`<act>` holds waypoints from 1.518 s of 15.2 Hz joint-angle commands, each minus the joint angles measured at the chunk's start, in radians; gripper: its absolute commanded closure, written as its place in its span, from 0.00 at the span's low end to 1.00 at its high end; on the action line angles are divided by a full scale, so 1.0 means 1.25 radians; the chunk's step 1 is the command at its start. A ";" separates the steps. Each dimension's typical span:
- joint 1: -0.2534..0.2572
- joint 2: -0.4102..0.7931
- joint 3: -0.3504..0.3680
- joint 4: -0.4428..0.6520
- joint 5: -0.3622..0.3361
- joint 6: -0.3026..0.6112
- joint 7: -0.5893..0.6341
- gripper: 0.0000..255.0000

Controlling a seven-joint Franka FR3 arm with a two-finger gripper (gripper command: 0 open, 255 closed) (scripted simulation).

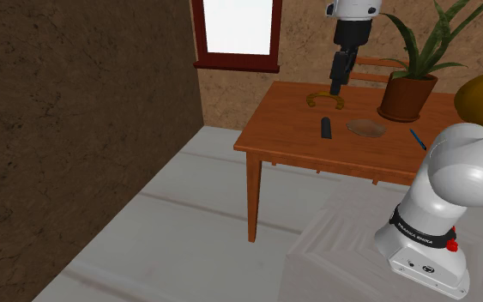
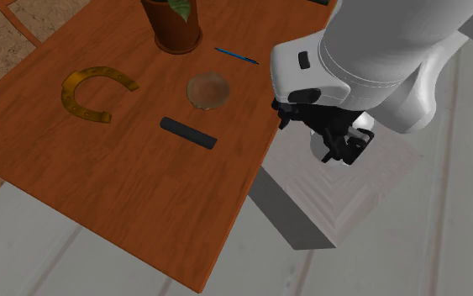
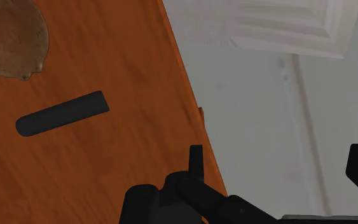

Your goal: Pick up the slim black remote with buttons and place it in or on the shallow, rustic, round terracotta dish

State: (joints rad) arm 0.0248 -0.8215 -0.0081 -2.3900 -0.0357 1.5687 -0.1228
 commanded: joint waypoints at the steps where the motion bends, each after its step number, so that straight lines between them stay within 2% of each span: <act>1: 0.000 0.000 0.000 0.000 0.000 0.000 0.000 0.00; 13: -0.133 0.307 -0.091 0.065 0.015 0.186 0.176 0.00; 23: -0.221 0.541 -0.187 0.142 0.070 0.294 0.288 0.00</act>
State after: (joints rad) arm -0.2422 -0.1795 -0.2298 -2.2266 0.0403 1.9217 0.2216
